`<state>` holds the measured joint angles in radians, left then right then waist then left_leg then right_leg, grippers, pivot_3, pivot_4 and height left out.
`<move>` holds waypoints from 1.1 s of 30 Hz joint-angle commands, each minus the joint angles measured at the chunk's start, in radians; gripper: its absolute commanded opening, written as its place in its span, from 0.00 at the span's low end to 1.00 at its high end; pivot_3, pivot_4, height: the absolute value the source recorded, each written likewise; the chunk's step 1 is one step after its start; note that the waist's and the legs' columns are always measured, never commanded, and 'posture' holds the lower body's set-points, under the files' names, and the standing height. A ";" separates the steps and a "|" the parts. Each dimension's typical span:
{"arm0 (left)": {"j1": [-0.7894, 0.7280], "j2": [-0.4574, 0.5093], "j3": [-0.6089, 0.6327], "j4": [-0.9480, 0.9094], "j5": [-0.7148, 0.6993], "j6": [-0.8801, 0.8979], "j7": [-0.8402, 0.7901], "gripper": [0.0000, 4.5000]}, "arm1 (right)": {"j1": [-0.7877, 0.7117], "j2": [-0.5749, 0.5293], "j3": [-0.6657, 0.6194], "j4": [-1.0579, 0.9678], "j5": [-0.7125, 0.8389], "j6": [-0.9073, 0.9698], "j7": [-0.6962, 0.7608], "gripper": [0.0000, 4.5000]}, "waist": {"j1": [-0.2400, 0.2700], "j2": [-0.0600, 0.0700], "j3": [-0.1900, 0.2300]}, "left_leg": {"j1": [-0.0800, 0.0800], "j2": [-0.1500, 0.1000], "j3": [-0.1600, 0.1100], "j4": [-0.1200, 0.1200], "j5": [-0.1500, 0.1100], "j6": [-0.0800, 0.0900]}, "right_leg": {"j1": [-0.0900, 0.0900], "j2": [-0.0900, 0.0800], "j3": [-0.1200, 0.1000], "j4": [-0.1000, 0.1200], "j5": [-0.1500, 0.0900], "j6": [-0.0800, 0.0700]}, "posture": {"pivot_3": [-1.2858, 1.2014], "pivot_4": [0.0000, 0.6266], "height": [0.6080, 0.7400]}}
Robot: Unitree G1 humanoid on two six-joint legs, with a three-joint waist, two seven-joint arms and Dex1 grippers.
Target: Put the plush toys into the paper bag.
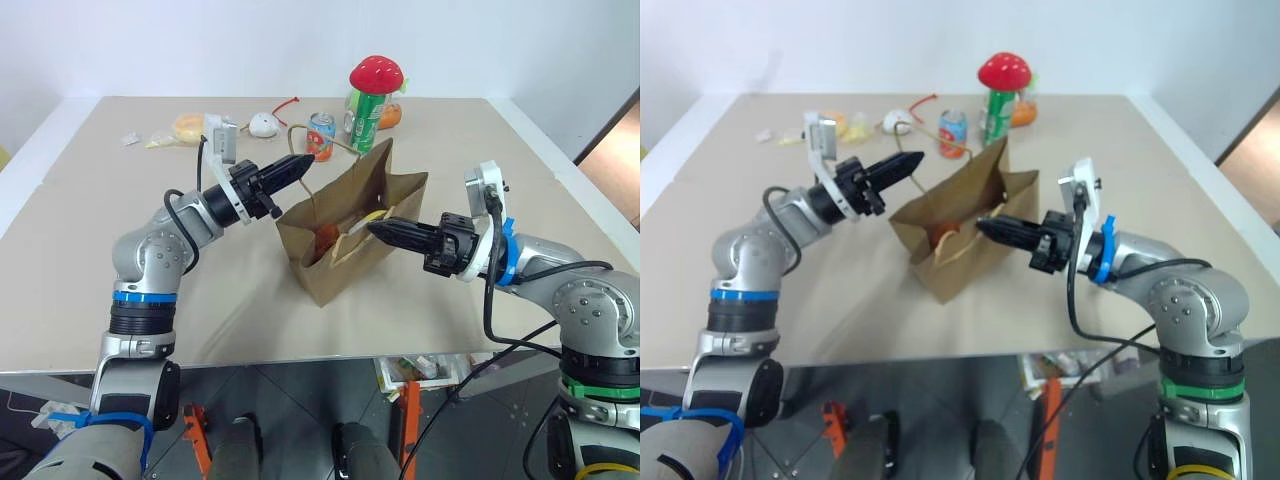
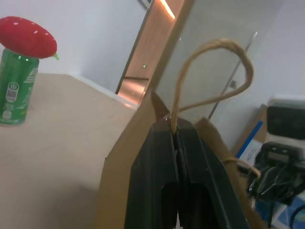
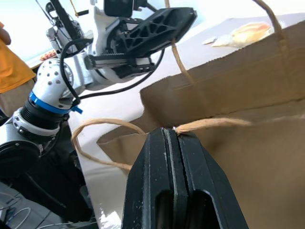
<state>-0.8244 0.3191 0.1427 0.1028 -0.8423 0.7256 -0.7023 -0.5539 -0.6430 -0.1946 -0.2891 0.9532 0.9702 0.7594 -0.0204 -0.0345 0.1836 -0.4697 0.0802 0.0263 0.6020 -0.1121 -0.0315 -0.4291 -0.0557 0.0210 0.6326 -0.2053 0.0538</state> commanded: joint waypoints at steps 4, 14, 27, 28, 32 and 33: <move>-0.068 -0.023 0.057 0.020 -0.035 0.100 0.133 0.00 | -0.037 -0.011 0.004 0.009 -0.029 -0.032 0.001 0.02 | 0.000 0.000 0.000 | 0.000 0.000 0.000 0.001 0.000 0.000 | 0.001 0.000 0.000 0.000 0.000 0.000 | 0.52 0.24 1.00; -0.176 -0.035 0.119 0.137 -0.061 0.223 0.249 0.00 | -0.133 0.044 -0.072 0.124 0.009 -0.037 -0.079 0.02 | 0.000 0.000 0.000 | 0.001 0.000 0.000 0.004 0.001 0.001 | 0.002 0.000 0.000 0.000 0.003 -0.006 | 0.52 0.24 1.00; -0.196 -0.033 0.110 0.131 -0.058 0.286 0.244 0.63 | -0.121 0.051 -0.068 0.160 -0.009 -0.050 -0.096 0.15 | 0.000 0.000 0.000 | 0.001 0.000 0.000 0.001 0.001 0.001 | 0.002 0.000 0.000 0.000 0.003 -0.003 | 0.52 0.24 1.00; -0.197 -0.034 0.113 0.130 -0.061 0.289 0.243 0.67 | -0.120 0.050 -0.067 0.162 -0.013 -0.053 -0.094 0.17 | 0.000 0.000 0.000 | 0.001 0.000 0.000 0.002 0.001 0.001 | 0.002 0.000 0.000 0.000 0.003 -0.002 | 0.52 0.24 1.00; -0.206 -0.038 0.142 0.130 -0.080 0.286 0.247 0.99 | -0.114 0.031 -0.069 0.165 -0.014 -0.048 -0.065 0.53 | 0.000 0.000 0.000 | 0.001 0.000 0.000 0.002 0.001 0.001 | 0.002 0.000 0.000 0.000 0.003 -0.003 | 0.52 0.24 1.00; -0.205 -0.039 0.154 0.125 -0.094 0.285 0.241 1.00 | -0.112 0.023 -0.066 0.165 -0.023 -0.048 -0.064 0.61 | 0.000 0.000 0.000 | 0.001 0.000 0.000 0.002 0.001 0.001 | 0.002 0.000 0.000 0.000 0.003 -0.003 | 0.52 0.24 1.00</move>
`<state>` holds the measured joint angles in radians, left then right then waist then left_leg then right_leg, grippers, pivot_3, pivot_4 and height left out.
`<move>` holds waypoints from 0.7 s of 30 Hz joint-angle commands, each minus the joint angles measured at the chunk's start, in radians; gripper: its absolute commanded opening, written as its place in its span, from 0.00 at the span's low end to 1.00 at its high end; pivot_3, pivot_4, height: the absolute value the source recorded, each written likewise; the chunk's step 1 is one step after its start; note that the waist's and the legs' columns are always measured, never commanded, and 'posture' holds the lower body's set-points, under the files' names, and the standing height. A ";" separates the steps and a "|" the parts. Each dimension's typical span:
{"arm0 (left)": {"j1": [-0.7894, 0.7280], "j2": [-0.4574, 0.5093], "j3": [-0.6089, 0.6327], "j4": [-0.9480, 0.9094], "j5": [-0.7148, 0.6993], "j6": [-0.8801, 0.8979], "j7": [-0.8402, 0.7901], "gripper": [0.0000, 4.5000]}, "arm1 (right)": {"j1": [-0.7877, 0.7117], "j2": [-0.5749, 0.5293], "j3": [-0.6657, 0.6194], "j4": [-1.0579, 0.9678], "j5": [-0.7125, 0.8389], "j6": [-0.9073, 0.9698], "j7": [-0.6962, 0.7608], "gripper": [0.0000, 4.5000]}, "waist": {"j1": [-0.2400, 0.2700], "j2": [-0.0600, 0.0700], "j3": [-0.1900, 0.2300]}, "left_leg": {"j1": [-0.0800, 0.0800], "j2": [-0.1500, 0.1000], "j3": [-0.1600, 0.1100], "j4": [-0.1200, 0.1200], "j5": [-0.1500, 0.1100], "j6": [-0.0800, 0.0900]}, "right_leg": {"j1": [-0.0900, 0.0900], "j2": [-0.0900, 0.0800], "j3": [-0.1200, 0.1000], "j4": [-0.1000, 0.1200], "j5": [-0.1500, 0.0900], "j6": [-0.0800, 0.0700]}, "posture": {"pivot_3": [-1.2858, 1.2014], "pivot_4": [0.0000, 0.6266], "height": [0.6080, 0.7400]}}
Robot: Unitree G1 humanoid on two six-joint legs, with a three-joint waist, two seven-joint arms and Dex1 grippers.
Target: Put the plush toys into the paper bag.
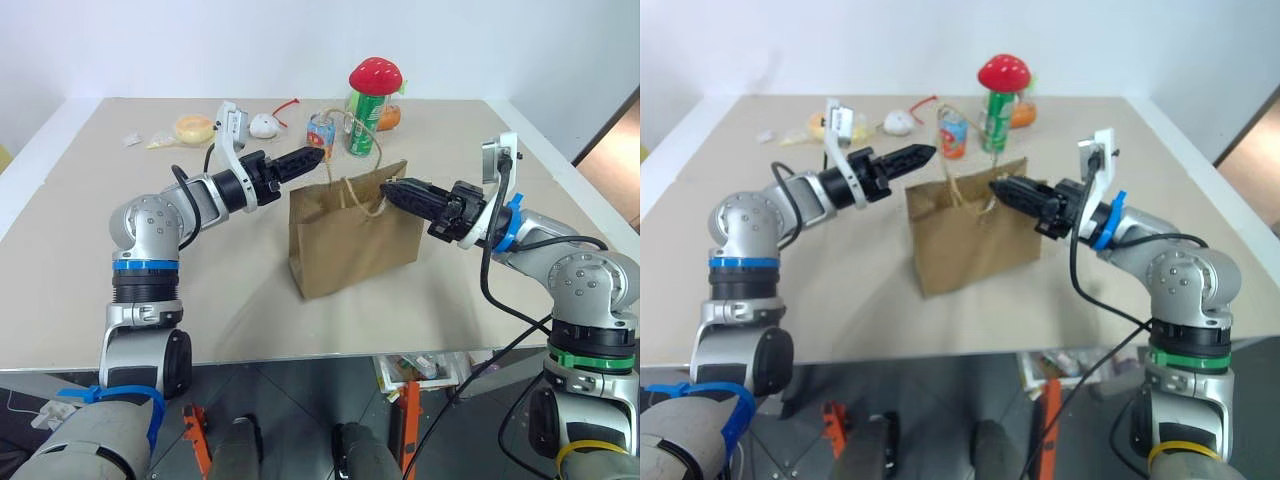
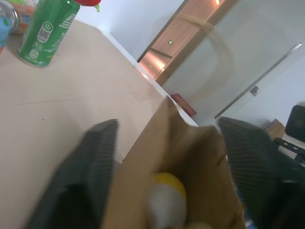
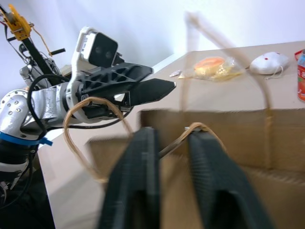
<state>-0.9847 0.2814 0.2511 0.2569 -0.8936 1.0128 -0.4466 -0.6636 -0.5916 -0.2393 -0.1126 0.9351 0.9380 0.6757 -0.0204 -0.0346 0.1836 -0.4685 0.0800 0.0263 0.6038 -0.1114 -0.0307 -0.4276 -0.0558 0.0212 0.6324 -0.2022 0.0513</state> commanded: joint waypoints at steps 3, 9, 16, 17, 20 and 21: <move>-0.028 0.010 0.061 -0.060 -0.083 0.003 -0.059 1.00 | 0.005 -0.060 -0.007 -0.009 -0.027 -0.004 0.035 0.94 | 0.000 0.000 0.000 | 0.000 0.000 0.000 0.000 0.000 0.000 | 0.000 0.000 0.000 0.000 0.000 0.000 | 0.52 0.24 1.00; 0.061 0.083 0.092 -0.153 -0.164 0.020 -0.220 1.00 | 0.018 -0.143 -0.053 -0.032 0.021 0.029 0.126 0.99 | -0.002 0.000 0.000 | 0.000 0.000 0.000 0.000 0.000 0.000 | 0.000 0.000 0.000 0.000 0.000 0.000 | 0.52 0.24 1.00; 0.194 0.219 -0.011 -0.259 -0.084 -0.064 -0.445 1.00 | 0.116 -0.284 -0.031 -0.150 0.024 0.048 0.257 0.99 | 0.003 0.000 0.000 | 0.001 0.000 0.000 -0.001 0.000 0.000 | 0.000 0.000 0.000 0.000 -0.004 -0.005 | 0.52 0.24 1.00; 0.210 0.231 -0.022 -0.267 -0.071 -0.084 -0.471 1.00 | 0.126 -0.303 -0.034 -0.163 0.023 0.045 0.273 0.99 | 0.003 0.000 0.000 | 0.001 0.000 0.000 -0.001 0.000 0.000 | 0.000 0.000 0.000 0.000 -0.004 -0.004 | 0.52 0.24 1.00; 0.241 0.253 -0.030 -0.269 -0.052 -0.122 -0.521 1.00 | 0.156 -0.363 -0.052 -0.203 0.027 0.036 0.324 0.99 | 0.003 0.000 0.000 | 0.001 0.000 0.001 0.001 0.000 -0.001 | 0.001 -0.002 0.000 0.000 -0.003 -0.004 | 0.52 0.24 1.00; 0.253 0.261 -0.033 -0.267 -0.046 -0.132 -0.539 1.00 | 0.173 -0.386 -0.056 -0.218 0.016 0.024 0.343 0.99 | 0.003 0.000 0.000 | 0.001 0.000 0.001 0.001 0.000 -0.001 | 0.001 -0.002 0.000 0.000 -0.003 -0.005 | 0.52 0.24 1.00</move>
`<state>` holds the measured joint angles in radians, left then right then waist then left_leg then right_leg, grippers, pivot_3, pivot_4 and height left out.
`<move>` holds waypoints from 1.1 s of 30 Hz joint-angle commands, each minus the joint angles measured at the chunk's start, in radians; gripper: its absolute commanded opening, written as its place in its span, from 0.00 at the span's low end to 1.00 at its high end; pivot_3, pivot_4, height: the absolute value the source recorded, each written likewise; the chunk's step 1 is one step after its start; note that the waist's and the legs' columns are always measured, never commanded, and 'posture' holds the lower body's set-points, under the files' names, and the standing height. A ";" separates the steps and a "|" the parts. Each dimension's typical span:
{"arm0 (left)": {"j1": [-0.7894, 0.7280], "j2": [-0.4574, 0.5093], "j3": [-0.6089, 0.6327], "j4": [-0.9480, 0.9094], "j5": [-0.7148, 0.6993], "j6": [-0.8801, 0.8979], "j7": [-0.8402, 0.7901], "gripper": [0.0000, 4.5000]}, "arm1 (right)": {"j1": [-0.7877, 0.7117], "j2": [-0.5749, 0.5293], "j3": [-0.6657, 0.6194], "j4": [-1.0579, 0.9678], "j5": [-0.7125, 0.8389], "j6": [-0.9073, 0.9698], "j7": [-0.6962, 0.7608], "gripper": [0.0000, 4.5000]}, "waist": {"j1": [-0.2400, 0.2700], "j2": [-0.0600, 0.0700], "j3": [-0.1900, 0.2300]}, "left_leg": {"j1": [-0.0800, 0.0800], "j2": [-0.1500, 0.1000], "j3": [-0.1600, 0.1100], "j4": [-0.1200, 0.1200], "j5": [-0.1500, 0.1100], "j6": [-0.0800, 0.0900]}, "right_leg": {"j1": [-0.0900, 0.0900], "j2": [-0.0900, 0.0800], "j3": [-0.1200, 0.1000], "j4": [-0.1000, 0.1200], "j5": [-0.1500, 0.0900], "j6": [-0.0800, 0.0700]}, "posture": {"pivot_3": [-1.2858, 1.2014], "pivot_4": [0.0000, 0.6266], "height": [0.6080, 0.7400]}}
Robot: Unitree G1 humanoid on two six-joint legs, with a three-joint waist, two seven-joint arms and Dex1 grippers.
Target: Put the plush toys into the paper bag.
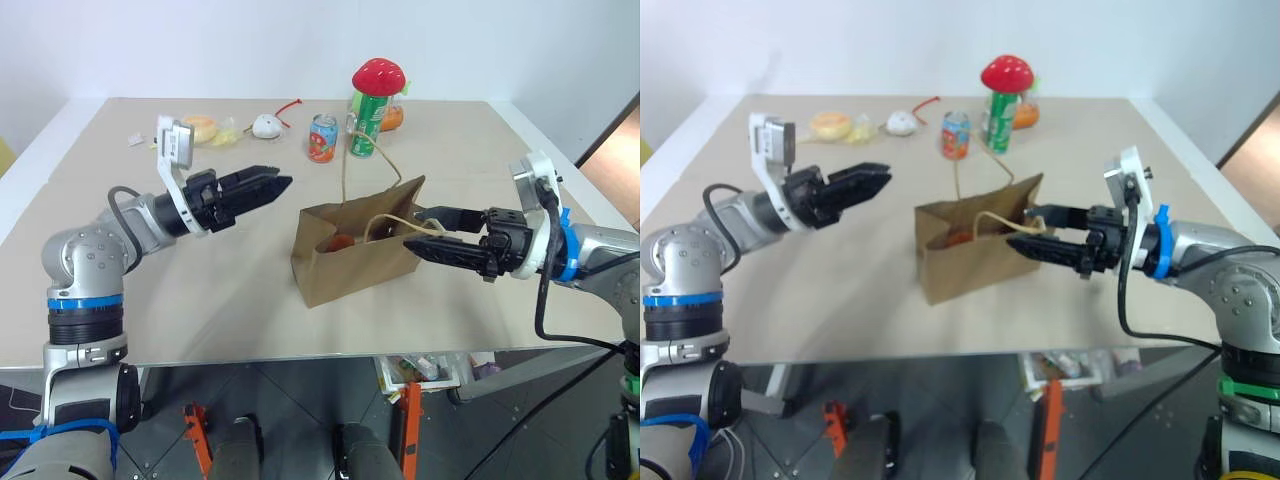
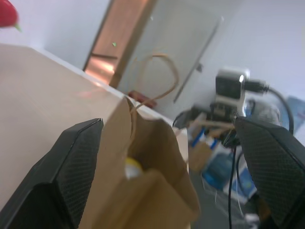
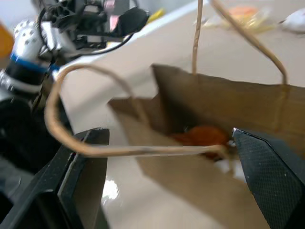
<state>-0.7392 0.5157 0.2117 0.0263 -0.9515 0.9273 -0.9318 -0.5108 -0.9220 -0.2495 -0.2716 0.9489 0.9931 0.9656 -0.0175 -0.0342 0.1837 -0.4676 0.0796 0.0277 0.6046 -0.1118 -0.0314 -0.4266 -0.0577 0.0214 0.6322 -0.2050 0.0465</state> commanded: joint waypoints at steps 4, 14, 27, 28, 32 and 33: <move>0.050 0.047 0.000 -0.018 0.058 -0.132 -0.124 1.00 | 0.012 -0.090 -0.092 -0.011 -0.017 -0.058 0.036 0.99 | 0.000 0.000 0.000 | 0.001 0.000 0.000 0.000 0.000 0.000 | 0.000 0.000 0.000 0.000 0.001 -0.001 | 0.52 0.24 1.00; 0.106 0.051 0.017 -0.014 0.024 -0.133 -0.173 1.00 | -0.094 -0.027 -0.247 0.077 0.150 0.020 -0.109 0.99 | -0.002 0.000 0.000 | 0.001 0.000 0.000 0.000 0.000 0.000 | 0.000 0.000 0.000 0.000 0.001 0.000 | 0.52 0.24 1.00; 0.154 0.120 -0.117 0.117 0.367 -0.603 -0.423 1.00 | 0.380 -0.102 -0.195 -0.283 0.120 0.013 0.004 0.18 | 0.004 0.000 0.000 | 0.002 0.000 0.000 0.000 -0.001 -0.002 | 0.001 0.000 0.000 0.000 -0.001 -0.002 | 0.52 0.24 1.00; 0.152 0.121 -0.127 0.130 0.383 -0.626 -0.438 1.00 | 0.389 -0.093 -0.180 -0.294 0.118 0.006 -0.001 0.11 | 0.003 0.000 0.000 | 0.003 0.000 0.001 0.000 -0.001 -0.002 | 0.001 -0.001 0.000 0.000 0.000 -0.002 | 0.52 0.24 1.00; 0.117 0.095 -0.131 0.182 0.371 -0.611 -0.455 1.00 | 0.361 -0.040 -0.061 -0.304 0.045 -0.032 -0.080 0.02 | 0.000 0.000 0.000 | 0.003 0.001 0.000 0.001 -0.002 -0.003 | 0.002 -0.001 -0.001 0.000 0.002 -0.003 | 0.52 0.24 1.00; 0.105 0.086 -0.134 0.193 0.367 -0.602 -0.457 1.00 | 0.339 -0.022 -0.020 -0.292 0.019 -0.037 -0.108 0.02 | 0.000 0.000 0.000 | 0.003 0.001 0.000 0.001 -0.002 -0.003 | 0.001 -0.001 -0.001 0.000 0.002 -0.003 | 0.52 0.24 1.00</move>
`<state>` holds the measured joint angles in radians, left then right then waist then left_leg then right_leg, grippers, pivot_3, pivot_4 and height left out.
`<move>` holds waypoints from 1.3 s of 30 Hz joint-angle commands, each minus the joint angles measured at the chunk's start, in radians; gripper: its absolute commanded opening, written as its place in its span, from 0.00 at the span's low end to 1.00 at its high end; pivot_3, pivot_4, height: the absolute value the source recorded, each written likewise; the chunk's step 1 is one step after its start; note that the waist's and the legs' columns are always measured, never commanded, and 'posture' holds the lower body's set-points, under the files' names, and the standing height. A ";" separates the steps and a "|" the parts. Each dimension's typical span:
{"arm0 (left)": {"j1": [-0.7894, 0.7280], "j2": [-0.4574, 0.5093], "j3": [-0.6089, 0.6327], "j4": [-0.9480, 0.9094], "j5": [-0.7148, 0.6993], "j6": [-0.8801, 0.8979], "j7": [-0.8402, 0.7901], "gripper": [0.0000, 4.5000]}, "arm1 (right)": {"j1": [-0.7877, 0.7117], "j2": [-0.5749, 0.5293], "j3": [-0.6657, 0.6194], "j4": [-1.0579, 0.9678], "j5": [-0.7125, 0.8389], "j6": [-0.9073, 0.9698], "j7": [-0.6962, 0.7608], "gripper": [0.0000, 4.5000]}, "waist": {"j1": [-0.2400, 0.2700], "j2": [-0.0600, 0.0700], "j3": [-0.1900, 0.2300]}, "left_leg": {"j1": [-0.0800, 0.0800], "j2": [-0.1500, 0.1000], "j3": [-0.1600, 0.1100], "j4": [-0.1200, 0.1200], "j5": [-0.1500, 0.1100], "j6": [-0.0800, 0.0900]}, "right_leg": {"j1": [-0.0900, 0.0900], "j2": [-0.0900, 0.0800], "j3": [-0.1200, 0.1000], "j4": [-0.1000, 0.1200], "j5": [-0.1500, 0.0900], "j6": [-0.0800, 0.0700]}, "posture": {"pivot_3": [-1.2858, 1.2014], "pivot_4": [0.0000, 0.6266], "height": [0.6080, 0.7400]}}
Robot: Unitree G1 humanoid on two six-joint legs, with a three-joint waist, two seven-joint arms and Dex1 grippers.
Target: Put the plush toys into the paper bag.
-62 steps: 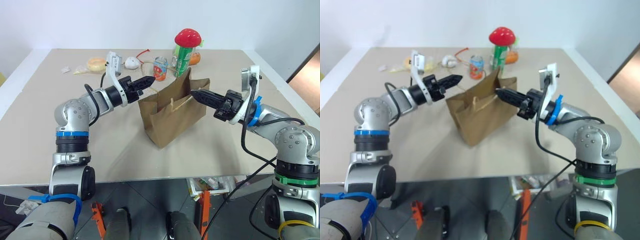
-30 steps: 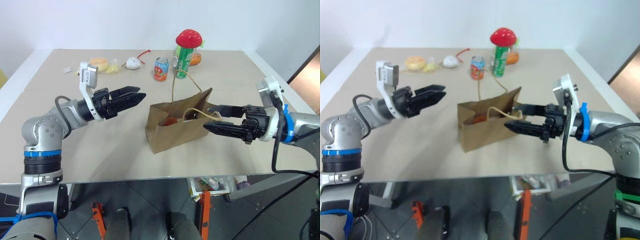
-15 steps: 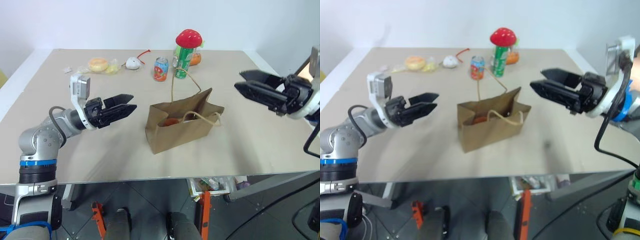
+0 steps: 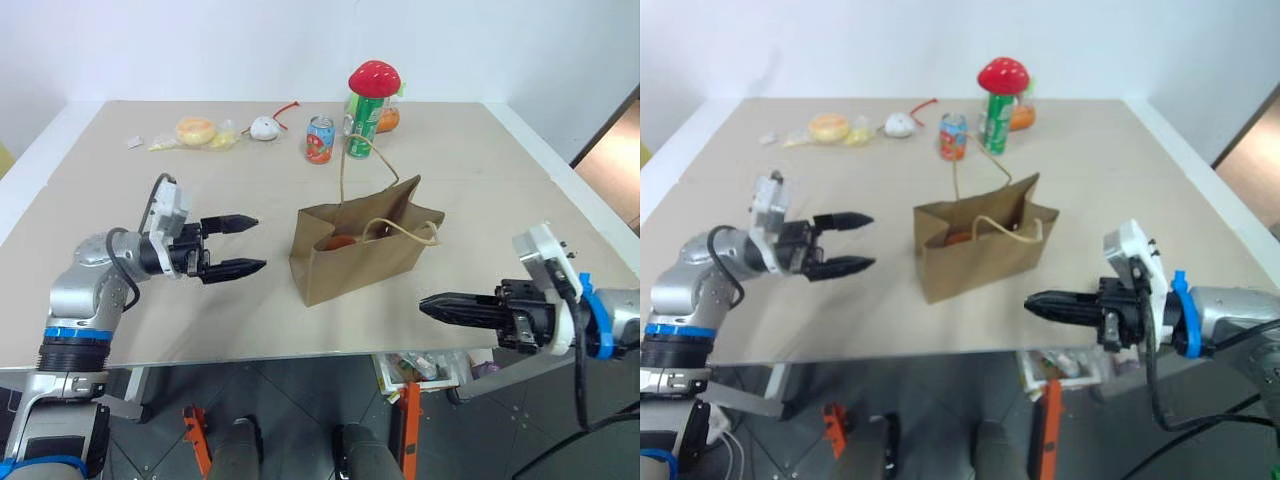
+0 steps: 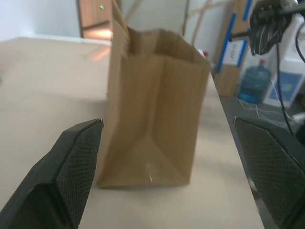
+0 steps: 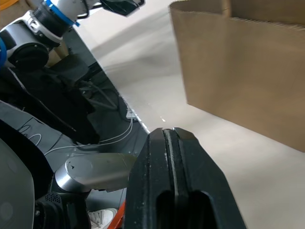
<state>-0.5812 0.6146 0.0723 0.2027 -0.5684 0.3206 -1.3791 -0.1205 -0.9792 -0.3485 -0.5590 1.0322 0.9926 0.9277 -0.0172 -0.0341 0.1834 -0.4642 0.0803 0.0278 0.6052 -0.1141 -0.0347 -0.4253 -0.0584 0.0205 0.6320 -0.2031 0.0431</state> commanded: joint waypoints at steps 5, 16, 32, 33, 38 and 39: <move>-0.094 -0.056 -0.036 0.067 0.033 -0.048 -0.026 1.00 | -0.155 0.119 0.213 0.034 -0.153 -0.071 -0.131 0.02 | 0.000 0.000 0.000 | 0.000 0.000 0.000 0.000 0.000 0.000 | 0.000 0.000 0.000 0.000 0.002 0.000 | 0.52 0.24 1.00; -0.166 -0.132 -0.052 0.203 0.123 -0.197 0.012 1.00 | -0.293 0.266 0.360 0.172 -0.401 -0.189 -0.252 0.02 | 0.000 0.000 0.000 | -0.001 0.000 0.000 0.000 0.002 0.003 | 0.000 0.001 0.000 0.000 -0.002 0.003 | 0.52 0.24 1.00; -0.169 -0.180 -0.077 0.180 0.123 -0.158 -0.006 1.00 | -0.357 0.387 0.364 0.203 -0.473 -0.212 -0.294 0.02 | 0.000 0.000 0.000 | -0.001 0.000 0.000 0.000 0.002 0.003 | 0.000 0.002 0.000 0.000 -0.001 0.003 | 0.52 0.24 1.00; -0.170 -0.181 -0.078 0.180 0.125 -0.159 -0.003 1.00 | -0.356 0.388 0.357 0.200 -0.469 -0.209 -0.295 0.02 | 0.000 0.000 0.000 | -0.001 0.000 0.000 0.000 0.002 0.003 | 0.000 0.002 0.000 0.000 -0.001 0.003 | 0.52 0.24 1.00; -0.179 -0.188 -0.067 0.198 0.128 -0.164 0.019 1.00 | -0.351 0.397 0.339 0.176 -0.436 -0.190 -0.294 0.02 | 0.000 0.000 0.000 | -0.001 0.000 0.000 0.000 0.002 0.003 | 0.000 0.002 0.000 0.000 -0.001 0.003 | 0.52 0.24 1.00; -0.181 -0.189 -0.064 0.204 0.131 -0.172 0.026 1.00 | -0.353 0.404 0.334 0.169 -0.424 -0.183 -0.296 0.02 | 0.000 0.000 0.000 | -0.001 0.000 0.000 0.000 0.002 0.003 | 0.000 0.002 0.000 0.000 -0.001 0.003 | 0.52 0.24 1.00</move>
<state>-0.7375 0.4274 -0.0045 0.4207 -0.4365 0.1602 -1.3661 -0.4513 -0.5829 0.0280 -0.3420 0.5780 0.8082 0.6313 -0.0176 -0.0340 0.1834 -0.4654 0.0806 0.0276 0.6050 -0.1119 -0.0314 -0.4253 -0.0567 0.0209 0.6324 -0.2038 0.0458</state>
